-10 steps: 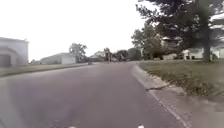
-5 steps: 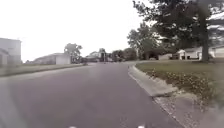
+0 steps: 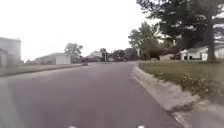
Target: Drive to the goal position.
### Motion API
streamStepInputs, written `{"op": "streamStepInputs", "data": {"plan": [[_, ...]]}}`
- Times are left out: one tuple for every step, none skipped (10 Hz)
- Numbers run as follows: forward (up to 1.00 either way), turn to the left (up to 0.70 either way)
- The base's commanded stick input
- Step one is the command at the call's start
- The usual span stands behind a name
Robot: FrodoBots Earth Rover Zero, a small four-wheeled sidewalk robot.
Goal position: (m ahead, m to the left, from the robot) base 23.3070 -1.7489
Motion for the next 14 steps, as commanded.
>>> {"op": "streamStepInputs", "data": {"plan": [[1.00, -0.09], [1.00, 0.00], [1.00, 0.00], [1.00, 0.00], [1.00, 0.00], [1.00, -0.03], [1.00, -0.21], [1.00, -0.19], [1.00, -0.08], [1.00, 0.00], [1.00, 0.00], [1.00, 0.00], [1.00, 0.00], [1.00, -0.22]]}}
